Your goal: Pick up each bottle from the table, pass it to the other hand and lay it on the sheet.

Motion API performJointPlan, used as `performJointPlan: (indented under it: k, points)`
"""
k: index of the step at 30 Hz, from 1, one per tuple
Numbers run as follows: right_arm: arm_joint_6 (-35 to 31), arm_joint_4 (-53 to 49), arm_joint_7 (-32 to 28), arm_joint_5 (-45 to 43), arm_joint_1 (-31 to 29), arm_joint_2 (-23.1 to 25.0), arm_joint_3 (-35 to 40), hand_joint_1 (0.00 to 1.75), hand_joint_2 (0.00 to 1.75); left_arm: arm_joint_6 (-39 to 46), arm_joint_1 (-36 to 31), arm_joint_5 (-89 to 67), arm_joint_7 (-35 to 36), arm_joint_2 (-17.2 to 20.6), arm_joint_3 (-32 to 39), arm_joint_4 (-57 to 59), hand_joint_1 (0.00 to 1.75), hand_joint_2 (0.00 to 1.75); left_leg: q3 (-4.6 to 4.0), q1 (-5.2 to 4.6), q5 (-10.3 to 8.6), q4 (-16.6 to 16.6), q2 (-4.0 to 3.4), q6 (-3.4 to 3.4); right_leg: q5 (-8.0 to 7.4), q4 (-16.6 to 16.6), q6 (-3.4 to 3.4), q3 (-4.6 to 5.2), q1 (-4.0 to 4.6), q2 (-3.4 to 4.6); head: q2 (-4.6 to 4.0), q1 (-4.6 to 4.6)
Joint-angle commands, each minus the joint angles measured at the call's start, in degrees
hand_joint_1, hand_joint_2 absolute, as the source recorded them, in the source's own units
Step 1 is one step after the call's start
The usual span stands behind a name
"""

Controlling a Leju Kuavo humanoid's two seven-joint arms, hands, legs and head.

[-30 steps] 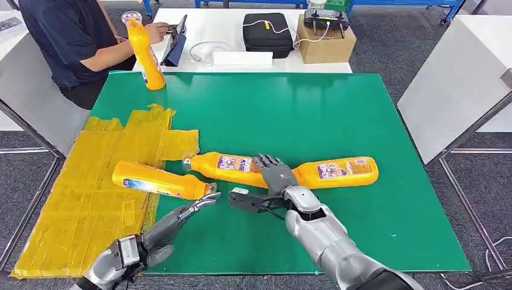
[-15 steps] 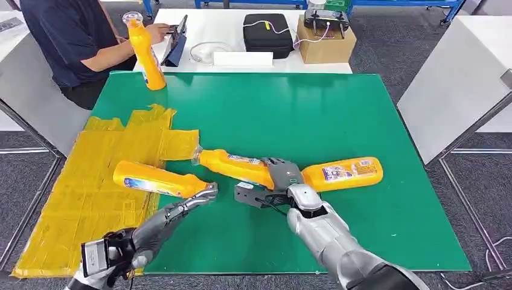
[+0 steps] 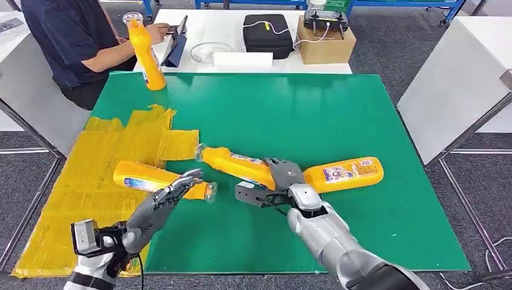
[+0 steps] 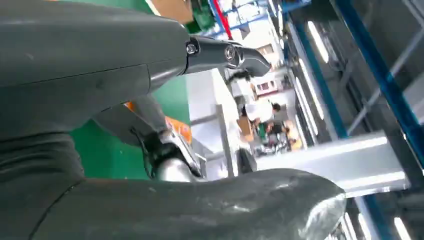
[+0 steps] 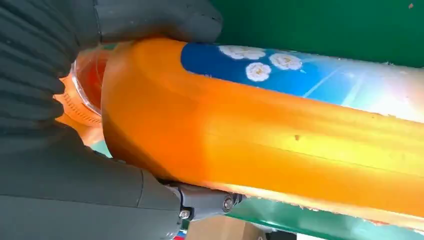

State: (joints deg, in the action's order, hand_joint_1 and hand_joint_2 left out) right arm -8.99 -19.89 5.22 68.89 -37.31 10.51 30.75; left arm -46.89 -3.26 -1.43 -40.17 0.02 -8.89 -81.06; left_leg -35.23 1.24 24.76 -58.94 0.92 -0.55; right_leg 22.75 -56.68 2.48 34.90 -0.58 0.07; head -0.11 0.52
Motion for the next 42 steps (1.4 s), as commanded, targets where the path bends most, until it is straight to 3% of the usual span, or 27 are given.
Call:
performJointPlan:
  k: [1, 2, 3, 6, 10, 12, 21, 32, 42]
  points:
    - [-21.10, -0.76, -6.88, -5.26, 3.15, 0.24, -9.22, 1.75, 1.75, 8.19, -9.30, 2.81, 0.17, -5.68, 15.40, 33.15, 0.00, 1.75, 0.20, -0.06, -0.06, 0.17, 0.08, -0.04, 0.00, 0.11, -0.06, -0.21, -0.04, -0.14, 0.00, -0.02]
    - [-29.26, -4.08, -15.18, -9.70, 4.53, 1.99, -12.44, 1.75, 1.75, 9.27, -10.94, 6.43, 1.09, -5.85, 18.18, 39.22, 0.00, 1.75, 0.22, -0.08, -0.09, 0.24, 0.03, -0.06, -0.04, 0.16, -0.09, -0.21, -0.05, -0.12, 0.00, 0.02]
    - [-30.77, -6.77, -18.07, -11.13, 5.37, 3.08, -13.01, 1.75, 1.75, 9.42, -11.27, 8.88, 2.54, -6.04, 19.89, 40.76, 0.00, 1.75, 0.27, -0.08, -0.08, 0.26, -0.03, -0.03, -0.05, 0.16, -0.09, -0.22, -0.06, -0.06, 0.00, -0.04]
    - [-28.33, -19.94, -23.64, -15.61, 11.55, 5.28, -10.90, 1.75, 1.75, 8.22, -9.85, 13.71, 5.41, -5.98, 22.70, 42.50, 0.00, 1.75, 0.03, -0.06, 0.02, 0.12, -0.29, -0.05, -0.04, 0.00, -0.08, 0.01, -0.03, 0.28, 0.00, 0.04]
    - [-26.47, -28.17, -24.20, -17.57, 15.27, 5.45, -6.37, 1.75, 1.75, 6.14, -8.23, 15.54, 6.23, -6.05, 22.97, 42.38, 0.00, 1.75, 0.38, -0.08, 0.19, 0.30, -0.64, -0.04, 0.06, 0.07, -0.23, -0.16, 0.00, 0.52, 0.00, 0.00]
    - [-26.39, -29.63, -24.62, -18.16, 15.80, 5.14, -5.09, 1.75, 1.75, 5.85, -7.97, 15.94, 6.39, -6.17, 22.97, 42.08, 0.00, 1.75, 0.06, -0.04, 0.14, 0.15, -0.52, 0.00, -0.01, 0.00, -0.17, 0.12, 0.04, 0.46, 0.00, 0.00]
    - [-24.28, -30.57, -24.71, -18.27, 16.47, 4.98, -1.50, 1.75, 1.75, 3.79, -7.41, 17.69, 7.22, -6.43, 23.00, 41.76, 0.00, 1.75, -0.33, 0.00, 0.07, 0.09, -0.43, 0.04, -0.07, -0.03, -0.18, 0.44, 0.07, 0.44, 0.00, 0.00]
    - [-20.80, -27.41, -22.22, -14.17, 18.02, 5.61, 6.40, 1.75, 1.75, -1.16, -6.63, 21.64, 8.22, -6.92, 22.46, 40.74, 0.00, 1.75, -0.35, 0.03, 0.08, 0.09, -0.49, 0.04, -0.08, -0.01, -0.17, 0.46, 0.11, 0.49, 0.00, 0.00]
    - [-17.85, -17.88, -20.14, -9.45, 19.96, 7.67, 12.66, 1.75, 1.75, -8.57, -6.14, 29.29, 11.14, -7.95, 22.30, 38.55, 0.00, 1.75, -0.29, 0.04, 0.09, 0.13, -0.44, 0.05, -0.06, 0.03, -0.19, 0.38, 0.11, 0.44, 0.00, 0.00]
